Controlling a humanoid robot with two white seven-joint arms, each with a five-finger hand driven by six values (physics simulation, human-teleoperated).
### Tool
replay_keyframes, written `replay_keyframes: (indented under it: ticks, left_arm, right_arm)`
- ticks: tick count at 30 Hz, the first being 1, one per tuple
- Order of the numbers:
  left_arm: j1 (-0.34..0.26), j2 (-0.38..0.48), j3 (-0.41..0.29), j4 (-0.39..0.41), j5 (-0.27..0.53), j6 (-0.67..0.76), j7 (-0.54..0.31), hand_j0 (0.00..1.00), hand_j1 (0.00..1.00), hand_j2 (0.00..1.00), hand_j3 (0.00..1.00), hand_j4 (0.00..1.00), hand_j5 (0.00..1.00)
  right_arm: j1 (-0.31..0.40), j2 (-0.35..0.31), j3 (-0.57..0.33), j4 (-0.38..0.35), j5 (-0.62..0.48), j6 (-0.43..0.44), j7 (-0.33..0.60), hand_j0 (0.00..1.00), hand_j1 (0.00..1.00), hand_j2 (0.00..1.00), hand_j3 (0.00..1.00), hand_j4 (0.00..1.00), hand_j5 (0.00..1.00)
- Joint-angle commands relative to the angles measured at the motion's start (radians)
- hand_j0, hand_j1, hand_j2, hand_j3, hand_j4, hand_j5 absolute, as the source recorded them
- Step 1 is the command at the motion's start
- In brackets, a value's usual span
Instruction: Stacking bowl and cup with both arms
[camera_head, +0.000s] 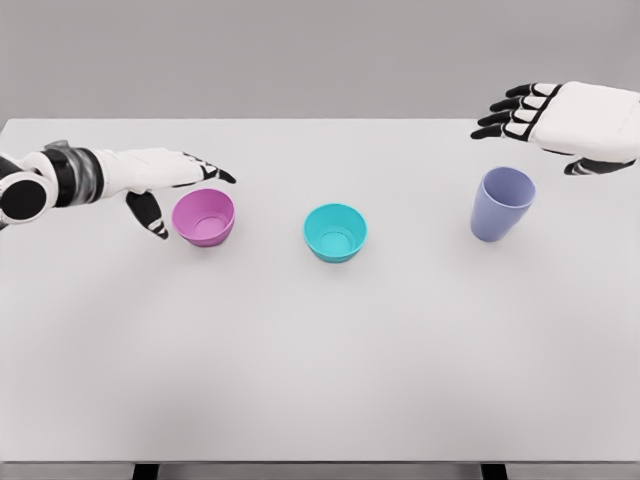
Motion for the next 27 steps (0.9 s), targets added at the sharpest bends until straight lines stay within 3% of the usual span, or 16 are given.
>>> replay_keyframes:
  ticks: [1, 27]
  left_arm:
    - [0.002, -0.013, 0.0, -0.001, -0.034, -0.003, 0.0, 1.0, 1.0, 1.0, 1.0, 1.0, 1.0]
    - [0.015, -0.067, -0.021, 0.025, -0.083, 0.002, 0.0, 1.0, 1.0, 1.0, 1.0, 1.0, 1.0]
  right_arm:
    - [0.0, -0.002, 0.005, 0.0, -0.004, 0.003, 0.0, 1.0, 1.0, 1.0, 1.0, 1.0, 1.0]
    - [0.002, -0.002, 0.005, 0.0, -0.004, 0.003, 0.0, 1.0, 1.0, 1.0, 1.0, 1.0, 1.0]
